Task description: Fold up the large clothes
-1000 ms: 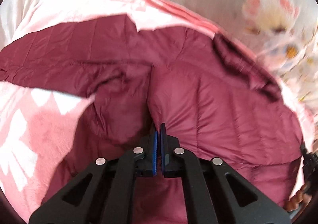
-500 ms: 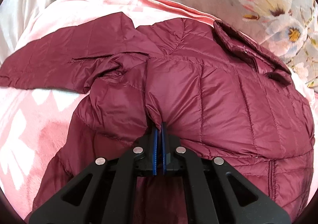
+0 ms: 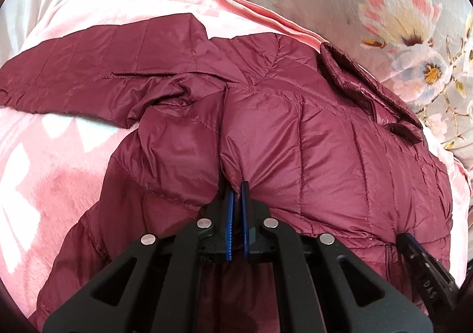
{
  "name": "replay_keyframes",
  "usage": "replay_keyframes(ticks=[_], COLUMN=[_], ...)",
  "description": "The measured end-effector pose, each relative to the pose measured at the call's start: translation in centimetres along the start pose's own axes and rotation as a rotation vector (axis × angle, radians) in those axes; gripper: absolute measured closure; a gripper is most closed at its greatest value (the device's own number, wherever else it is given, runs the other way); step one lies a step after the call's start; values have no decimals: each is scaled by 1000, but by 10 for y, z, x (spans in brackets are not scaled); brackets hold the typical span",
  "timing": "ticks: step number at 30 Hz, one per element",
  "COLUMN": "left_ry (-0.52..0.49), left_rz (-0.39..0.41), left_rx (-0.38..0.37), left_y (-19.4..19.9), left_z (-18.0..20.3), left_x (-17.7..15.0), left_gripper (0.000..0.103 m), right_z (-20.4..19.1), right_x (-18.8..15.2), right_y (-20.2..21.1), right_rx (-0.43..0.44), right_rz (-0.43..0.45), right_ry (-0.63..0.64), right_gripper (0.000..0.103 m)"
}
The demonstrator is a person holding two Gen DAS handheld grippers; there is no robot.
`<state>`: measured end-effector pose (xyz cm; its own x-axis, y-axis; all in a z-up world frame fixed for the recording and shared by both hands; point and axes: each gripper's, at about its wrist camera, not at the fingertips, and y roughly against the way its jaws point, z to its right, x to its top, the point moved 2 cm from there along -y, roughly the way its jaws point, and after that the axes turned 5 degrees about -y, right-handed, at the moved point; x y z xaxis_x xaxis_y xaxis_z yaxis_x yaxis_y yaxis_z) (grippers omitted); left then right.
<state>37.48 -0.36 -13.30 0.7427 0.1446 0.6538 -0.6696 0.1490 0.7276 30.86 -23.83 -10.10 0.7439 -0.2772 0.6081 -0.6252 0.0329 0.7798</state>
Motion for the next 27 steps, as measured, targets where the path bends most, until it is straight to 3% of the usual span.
replay_keyframes(ticks=[4,8,11,13,18,21,27], left_ry=[41,116,182,235,453,580,681], left_rz=[7,17,60,79,130,116,101], left_rx=[-44,-107,-95,-55,139,204,250], left_y=[2,20,50,66,94,95,85], left_z=[-8,-29,-67,-108,-245,-314,-378], left_x=[-1,-1,8,20,45,49,47], left_gripper=[98,96,88,73,54,54,54], right_z=[-16,-15,-14,-12,-16,-24,-33], right_x=[-4,-2,-1,0,-19,-40,-66], right_y=[-2,-2,0,6,60,77,78], right_rx=[-88,-89,-85,-76,-12,18,13], right_rz=[10,6,10,24,116,118,99], right_ry=[78,77,73,62,34,42,64], right_gripper=[95,95,95,95,92,91,90])
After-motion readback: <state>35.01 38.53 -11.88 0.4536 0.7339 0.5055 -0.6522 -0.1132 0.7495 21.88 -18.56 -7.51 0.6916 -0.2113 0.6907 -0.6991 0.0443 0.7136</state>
